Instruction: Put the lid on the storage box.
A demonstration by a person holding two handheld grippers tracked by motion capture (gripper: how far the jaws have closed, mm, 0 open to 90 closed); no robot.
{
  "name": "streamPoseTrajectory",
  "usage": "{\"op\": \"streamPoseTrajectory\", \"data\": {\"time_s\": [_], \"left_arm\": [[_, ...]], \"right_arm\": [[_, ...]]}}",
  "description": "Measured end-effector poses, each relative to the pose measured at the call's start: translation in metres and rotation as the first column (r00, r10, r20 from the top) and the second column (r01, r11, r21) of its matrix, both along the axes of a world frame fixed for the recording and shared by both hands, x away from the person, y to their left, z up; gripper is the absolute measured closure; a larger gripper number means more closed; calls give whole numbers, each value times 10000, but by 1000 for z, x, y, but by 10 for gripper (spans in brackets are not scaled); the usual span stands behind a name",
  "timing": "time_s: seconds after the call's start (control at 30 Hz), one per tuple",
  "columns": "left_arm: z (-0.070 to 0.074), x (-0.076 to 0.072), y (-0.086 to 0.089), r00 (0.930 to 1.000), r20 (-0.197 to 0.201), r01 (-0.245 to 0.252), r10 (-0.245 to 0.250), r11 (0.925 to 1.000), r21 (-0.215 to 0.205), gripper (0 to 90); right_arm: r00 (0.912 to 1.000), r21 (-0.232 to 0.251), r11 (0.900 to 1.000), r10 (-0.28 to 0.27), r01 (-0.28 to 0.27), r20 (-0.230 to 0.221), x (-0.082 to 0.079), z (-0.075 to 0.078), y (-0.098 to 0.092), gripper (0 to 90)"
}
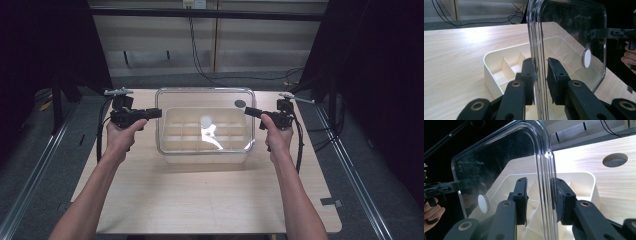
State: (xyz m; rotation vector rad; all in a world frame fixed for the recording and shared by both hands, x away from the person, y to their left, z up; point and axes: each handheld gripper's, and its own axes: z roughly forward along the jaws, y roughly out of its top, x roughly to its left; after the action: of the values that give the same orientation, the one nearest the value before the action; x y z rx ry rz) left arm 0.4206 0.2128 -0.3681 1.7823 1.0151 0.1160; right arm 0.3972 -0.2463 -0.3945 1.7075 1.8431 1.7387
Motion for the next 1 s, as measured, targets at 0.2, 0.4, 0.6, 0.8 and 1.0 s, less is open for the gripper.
{"op": "streamPoseTrajectory", "data": {"time_s": [0.2,0.4,0.6,0.8,1.0], "left_arm": [[-3,8,-1,9999,-129,-100,103,9998,194,752],[-7,14,-1,9996,-150,-235,240,9992,319,754],[-13,22,-2,9989,-363,-283,297,9988,388,749],[-19,29,-1,9969,-679,-366,387,9988,318,747],[-26,37,-3,9949,-943,-331,366,9987,386,737]], "right_arm": [[9999,-95,9999,-83,82,-119,5,-5,1,660],[9998,-371,9993,-99,93,-168,10,-8,3,650],[9992,-1025,9947,-140,101,-380,17,-9,7,618],[9979,-1293,9916,-149,65,-635,24,-13,9,597],[9967,-1371,9905,-147,36,-797,29,-20,9,585]]}}
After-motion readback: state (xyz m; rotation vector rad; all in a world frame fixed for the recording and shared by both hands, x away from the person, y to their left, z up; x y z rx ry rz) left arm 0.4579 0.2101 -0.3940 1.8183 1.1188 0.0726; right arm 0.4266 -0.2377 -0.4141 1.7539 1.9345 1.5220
